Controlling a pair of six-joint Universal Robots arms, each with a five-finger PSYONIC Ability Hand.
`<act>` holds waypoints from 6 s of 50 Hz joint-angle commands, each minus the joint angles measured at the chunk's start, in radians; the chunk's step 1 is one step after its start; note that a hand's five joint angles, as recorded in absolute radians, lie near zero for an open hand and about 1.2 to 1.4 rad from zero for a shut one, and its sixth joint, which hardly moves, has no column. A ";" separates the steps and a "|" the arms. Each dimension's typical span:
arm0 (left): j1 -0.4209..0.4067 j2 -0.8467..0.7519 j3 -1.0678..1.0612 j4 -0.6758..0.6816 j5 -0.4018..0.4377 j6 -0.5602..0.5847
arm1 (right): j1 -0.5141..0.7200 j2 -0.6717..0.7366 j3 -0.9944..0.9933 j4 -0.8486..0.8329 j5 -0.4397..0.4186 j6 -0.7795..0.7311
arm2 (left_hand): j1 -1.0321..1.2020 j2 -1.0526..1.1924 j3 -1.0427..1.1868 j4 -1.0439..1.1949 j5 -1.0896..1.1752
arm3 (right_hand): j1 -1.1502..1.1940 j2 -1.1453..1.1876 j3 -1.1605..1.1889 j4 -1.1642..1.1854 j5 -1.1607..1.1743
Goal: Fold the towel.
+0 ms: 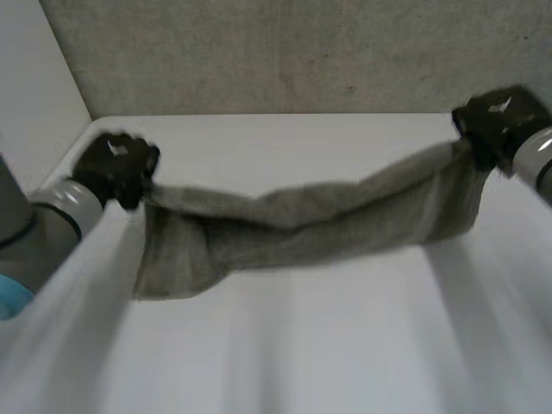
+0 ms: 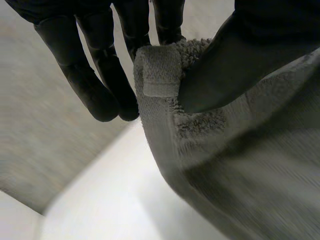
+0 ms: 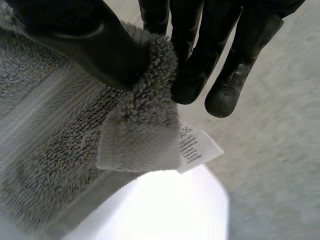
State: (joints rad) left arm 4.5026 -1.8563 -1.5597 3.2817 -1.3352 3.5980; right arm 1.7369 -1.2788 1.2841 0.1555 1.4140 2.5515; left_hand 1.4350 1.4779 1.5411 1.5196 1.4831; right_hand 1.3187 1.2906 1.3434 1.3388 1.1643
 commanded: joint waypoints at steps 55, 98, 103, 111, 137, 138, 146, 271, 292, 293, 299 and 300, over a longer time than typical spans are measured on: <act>-0.026 -0.113 0.293 -0.094 -0.164 -0.432 | 0.142 0.170 -0.088 -0.073 0.125 -0.249 | -0.039 -0.082 -0.145 -0.123 -0.261 | 0.078 0.106 0.053 0.058 0.057; -0.019 -0.175 0.086 0.065 -0.118 -0.177 | 0.026 0.368 -0.147 0.075 0.033 0.154 | -0.039 -0.082 -0.145 -0.123 -0.261 | -0.658 -0.630 -0.683 -0.678 -0.678; -0.017 -0.207 0.130 0.065 -0.119 -0.177 | 0.020 0.362 -0.103 0.029 0.086 0.148 | -0.039 -0.082 -0.145 -0.123 -0.261 | -0.617 -0.589 -0.642 -0.637 -0.637; -0.019 -0.236 0.167 0.065 -0.121 -0.173 | 0.018 0.253 0.044 -0.002 0.065 0.144 | -0.039 -0.082 -0.145 -0.123 -0.261 | -0.485 -0.457 -0.510 -0.505 -0.505; -0.019 -0.356 0.287 0.061 -0.228 -0.166 | -0.036 0.073 0.440 -0.206 0.005 -0.031 | -0.039 -0.082 -0.145 -0.123 -0.261 | -0.620 -0.592 -0.645 -0.640 -0.640; -0.019 -0.356 0.287 0.062 -0.228 -0.163 | -0.036 0.061 0.461 -0.224 0.002 -0.048 | -0.039 -0.082 -0.145 -0.123 -0.261 | -0.623 -0.595 -0.648 -0.643 -0.643; -0.019 -0.357 0.287 0.064 -0.233 -0.134 | -0.045 0.001 0.578 -0.274 -0.079 -0.115 | -0.039 -0.082 -0.145 -0.123 -0.261 | -0.664 -0.636 -0.689 -0.684 -0.684; 0.027 0.080 -0.126 -0.076 -0.217 -0.133 | -0.349 -0.122 0.264 0.386 -0.311 -0.171 | -0.039 -0.082 -0.145 -0.123 -0.261 | 0.078 0.106 0.053 0.058 0.057; -0.013 -0.409 0.363 0.039 -0.346 -0.139 | -0.154 0.352 -0.112 0.110 -0.139 0.013 | -0.039 -0.082 -0.145 -0.123 -0.261 | 0.078 0.106 0.053 0.058 0.057; -0.013 -0.409 0.363 0.039 -0.346 -0.139 | -0.154 0.352 -0.112 0.110 -0.139 0.013 | -0.039 -0.082 -0.145 -0.123 -0.261 | 0.078 0.106 0.053 0.058 0.057; -0.029 -0.495 0.446 0.041 -0.366 -0.134 | -0.119 0.397 -0.140 0.027 -0.107 0.019 | -0.039 -0.082 -0.145 -0.123 -0.261 | 0.078 0.106 0.053 0.058 0.057; -0.033 -0.506 0.452 0.042 -0.366 -0.134 | -0.111 0.403 -0.141 0.007 -0.101 0.021 | -0.230 -0.273 -0.336 -0.315 -0.453 | -0.241 -0.213 -0.266 -0.261 -0.261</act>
State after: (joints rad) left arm 4.4831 -2.2948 -1.1667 3.3190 -1.6835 3.4606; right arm 1.5946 -0.9087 1.1588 0.2399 1.2852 2.5674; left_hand 1.4339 1.5257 1.5483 1.5249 1.4827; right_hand 1.3185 1.2894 1.3406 1.3423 1.1642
